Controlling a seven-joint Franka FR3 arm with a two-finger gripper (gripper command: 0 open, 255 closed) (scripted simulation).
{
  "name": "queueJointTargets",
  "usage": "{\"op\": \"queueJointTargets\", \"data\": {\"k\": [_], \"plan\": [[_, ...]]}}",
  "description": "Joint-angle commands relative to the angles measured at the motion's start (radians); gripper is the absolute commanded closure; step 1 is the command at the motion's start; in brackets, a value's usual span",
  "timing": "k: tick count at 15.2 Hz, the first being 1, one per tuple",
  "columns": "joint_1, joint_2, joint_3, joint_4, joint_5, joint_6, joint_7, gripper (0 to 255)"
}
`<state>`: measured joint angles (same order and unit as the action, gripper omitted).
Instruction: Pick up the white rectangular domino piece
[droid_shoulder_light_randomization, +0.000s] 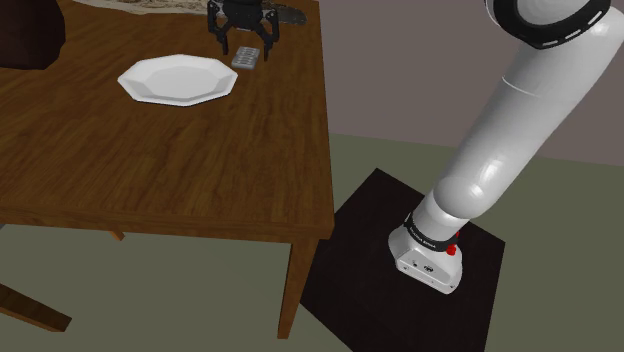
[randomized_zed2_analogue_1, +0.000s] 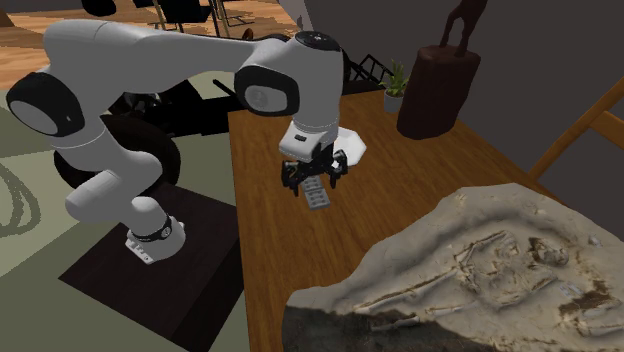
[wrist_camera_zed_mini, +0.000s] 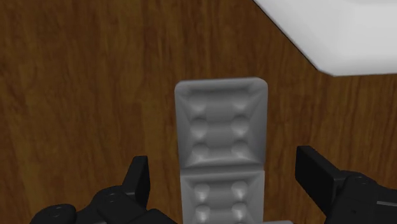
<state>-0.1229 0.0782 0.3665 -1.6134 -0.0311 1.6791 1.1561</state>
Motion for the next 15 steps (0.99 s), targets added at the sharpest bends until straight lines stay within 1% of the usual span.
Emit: {"op": "queueJointTargets", "data": {"k": [1,10,15], "plan": [[-0.001,-0.003,0.000,-0.009,0.001,0.006,-0.001,255],[-0.001,-0.004,0.000,-0.011,0.001,0.008,-0.001,255],[0.002,0.008,0.002,0.071,-0.003,-0.063,0.002,255]]}}
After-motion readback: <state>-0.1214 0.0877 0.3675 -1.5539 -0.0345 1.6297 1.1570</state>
